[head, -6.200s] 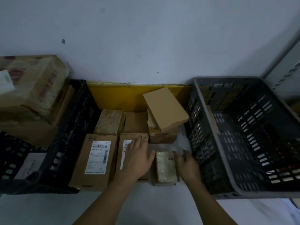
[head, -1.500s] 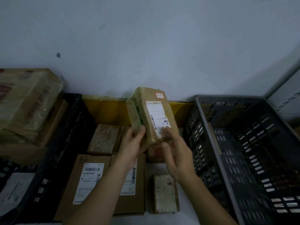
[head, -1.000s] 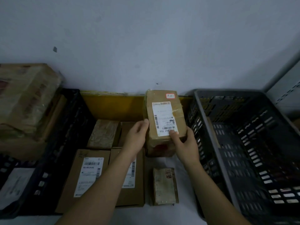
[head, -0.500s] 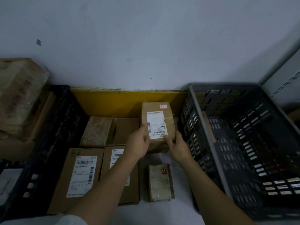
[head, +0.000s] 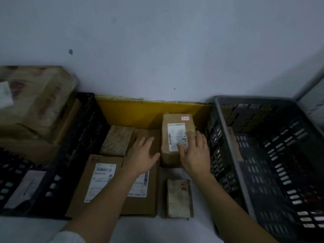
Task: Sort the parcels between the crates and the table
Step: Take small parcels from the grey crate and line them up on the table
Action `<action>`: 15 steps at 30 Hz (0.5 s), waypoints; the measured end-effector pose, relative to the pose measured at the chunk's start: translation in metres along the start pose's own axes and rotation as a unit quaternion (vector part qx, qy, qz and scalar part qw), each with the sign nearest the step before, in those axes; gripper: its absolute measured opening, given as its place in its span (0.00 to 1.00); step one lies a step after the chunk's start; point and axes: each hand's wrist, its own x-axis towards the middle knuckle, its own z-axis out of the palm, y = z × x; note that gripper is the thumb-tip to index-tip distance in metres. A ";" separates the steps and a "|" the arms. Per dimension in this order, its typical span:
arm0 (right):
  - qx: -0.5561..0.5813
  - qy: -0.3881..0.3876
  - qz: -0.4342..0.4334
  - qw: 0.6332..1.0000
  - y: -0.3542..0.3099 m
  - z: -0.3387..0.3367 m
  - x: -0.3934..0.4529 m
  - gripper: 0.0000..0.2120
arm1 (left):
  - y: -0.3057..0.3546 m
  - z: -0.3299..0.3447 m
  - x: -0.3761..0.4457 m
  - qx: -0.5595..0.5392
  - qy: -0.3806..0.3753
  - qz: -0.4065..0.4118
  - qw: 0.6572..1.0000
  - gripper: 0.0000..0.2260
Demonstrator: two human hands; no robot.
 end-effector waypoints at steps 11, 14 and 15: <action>-0.047 -0.144 -0.121 0.981 -0.111 0.053 -0.010 0.37 | -0.120 -0.065 -0.037 0.084 0.075 -0.161 0.980 0.30; -0.117 -0.131 -0.128 0.976 -0.126 0.060 0.000 0.37 | -0.136 -0.065 -0.022 0.055 0.052 -0.164 0.983 0.29; -0.128 -0.120 -0.129 0.976 -0.131 0.061 0.004 0.36 | -0.142 -0.065 -0.016 0.050 0.043 -0.160 0.985 0.29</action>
